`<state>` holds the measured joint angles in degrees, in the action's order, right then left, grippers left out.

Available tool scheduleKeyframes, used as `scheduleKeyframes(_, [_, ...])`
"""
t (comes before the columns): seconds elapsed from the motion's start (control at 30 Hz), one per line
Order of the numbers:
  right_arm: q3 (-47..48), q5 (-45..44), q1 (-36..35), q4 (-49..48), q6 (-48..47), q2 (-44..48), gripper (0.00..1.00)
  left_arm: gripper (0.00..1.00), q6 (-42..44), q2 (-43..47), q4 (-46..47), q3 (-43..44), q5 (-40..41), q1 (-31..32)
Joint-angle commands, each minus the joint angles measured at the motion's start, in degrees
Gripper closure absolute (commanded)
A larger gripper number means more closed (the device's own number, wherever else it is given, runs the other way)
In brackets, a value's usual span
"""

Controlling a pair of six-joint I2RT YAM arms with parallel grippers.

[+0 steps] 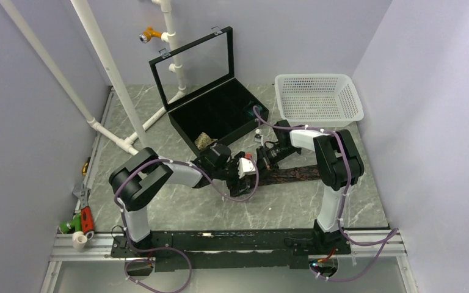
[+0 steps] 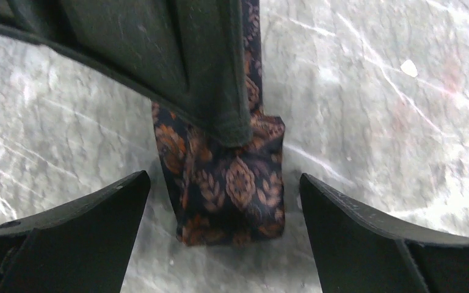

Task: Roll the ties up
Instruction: Place the tie at the center of the board.

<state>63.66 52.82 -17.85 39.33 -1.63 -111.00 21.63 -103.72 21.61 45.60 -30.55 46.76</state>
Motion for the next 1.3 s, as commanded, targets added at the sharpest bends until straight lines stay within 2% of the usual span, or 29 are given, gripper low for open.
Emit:
scheduleKeyframes(0.0, [0.3, 1.6, -0.3, -2.1, 1.4, 3.6, 1.00, 0.01, -0.8, -4.2, 1.7, 0.4, 4.2, 0.8])
scheduleKeyframes(0.07, [0.6, 2.3, -0.4, -1.9, 1.5, 4.0, 1.00, 0.10, -0.2, -5.2, 0.3, 0.7, 3.9, 0.8])
scheduleKeyframes(0.13, [0.8, 3.1, -0.5, -1.9, 3.1, 4.7, 1.00, 0.24, 1.0, -5.3, -1.2, 0.6, 2.9, 0.9])
scheduleKeyframes(0.43, [2.8, 3.4, -0.3, -1.3, 3.8, 3.4, 1.00, 0.71, 9.2, -1.4, -6.8, -2.4, -1.9, 0.7])
scheduleKeyframes(0.5, [3.1, 2.8, -0.2, -1.0, 3.2, 2.9, 1.00, 0.80, 10.6, -1.3, -7.8, -2.5, -2.6, 0.7])
scheduleKeyframes(0.57, [3.4, 2.0, 0.0, -0.6, 2.6, 2.4, 1.00, 0.83, 11.3, -1.4, -8.2, -2.5, -3.2, 0.6])
scheduleKeyframes(0.6, [3.5, 1.6, 0.1, -0.3, 2.3, 2.2, 1.00, 0.81, 11.4, -1.4, -8.5, -2.5, -3.4, 0.5])
scheduleKeyframes(0.63, [3.6, 1.5, 0.1, 0.0, 2.2, 1.9, 1.00, 0.75, 11.2, -1.4, -8.4, -2.3, -3.7, 0.3])
scheduleKeyframes(0.77, [3.3, 2.6, 0.1, 0.0, 2.2, 1.8, 1.00, 0.26, 7.9, -0.8, -6.0, -1.7, -3.5, 0.0])
scheduleKeyframes(0.83, [3.0, 3.0, 0.1, -0.5, 2.5, 1.9, 1.00, 0.15, 5.1, -0.8, -3.9, -1.3, -2.5, 0.0])
scheduleKeyframes(0.93, [3.2, 3.4, 0.0, -0.4, 2.2, 1.4, 1.00, 0.12, 1.7, -1.5, -1.3, -0.5, -1.3, 0.0])
scheduleKeyframes(1.1, [3.7, 4.1, 0.0, -0.5, 2.2, 1.0, 1.00, 0.20, -0.3, -2.0, 2.9, -0.5, -2.0, 0.1])
scheduleKeyframes(1.17, [4.0, 4.3, -0.1, -0.6, 2.2, 1.0, 1.00, 0.14, -0.9, -2.6, 5.5, -0.8, -1.7, 0.2])
scheduleKeyframes(1.23, [3.9, 4.7, -0.3, -0.6, 2.3, 1.0, 1.00, 0.01, -1.2, -4.3, 7.4, -0.1, -2.1, 0.3])
scheduleKeyframes(1.27, [3.9, 4.8, -0.3, -0.5, 2.3, 1.0, 1.00, 0.01, -1.0, -5.0, 7.5, 0.5, -2.4, 0.4])
